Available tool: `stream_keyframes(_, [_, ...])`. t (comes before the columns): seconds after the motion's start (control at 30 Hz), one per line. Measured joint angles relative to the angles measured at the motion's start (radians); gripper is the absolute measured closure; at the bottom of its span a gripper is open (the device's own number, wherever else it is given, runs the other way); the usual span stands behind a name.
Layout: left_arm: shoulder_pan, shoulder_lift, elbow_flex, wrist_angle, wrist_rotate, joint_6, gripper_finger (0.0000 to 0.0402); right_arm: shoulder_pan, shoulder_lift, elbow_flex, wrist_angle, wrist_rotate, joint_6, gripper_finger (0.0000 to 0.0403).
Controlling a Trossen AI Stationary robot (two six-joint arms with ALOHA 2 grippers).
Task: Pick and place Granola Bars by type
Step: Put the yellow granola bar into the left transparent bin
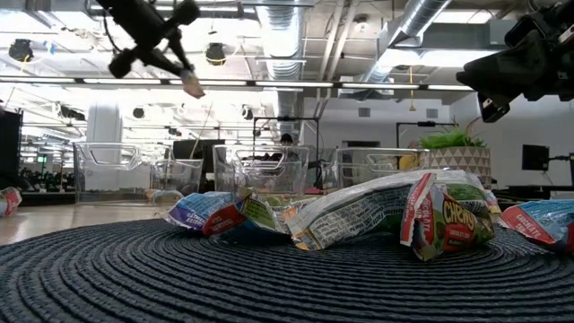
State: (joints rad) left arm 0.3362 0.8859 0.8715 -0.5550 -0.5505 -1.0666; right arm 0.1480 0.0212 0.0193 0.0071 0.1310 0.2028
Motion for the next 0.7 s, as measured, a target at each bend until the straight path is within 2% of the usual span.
stream_keyframes(0.3, [0.144, -0.108, 0.000, -0.163, -0.105, -0.142, 0.0336, 0.000, 0.000, 0.000, 0.000, 0.000, 0.000, 0.0326])
stream_keyframes(0.7, [0.236, -0.120, -0.021, -0.214, -0.082, -0.214, 0.0336, 0.000, 0.000, 0.000, 0.000, 0.000, 0.000, 0.0326])
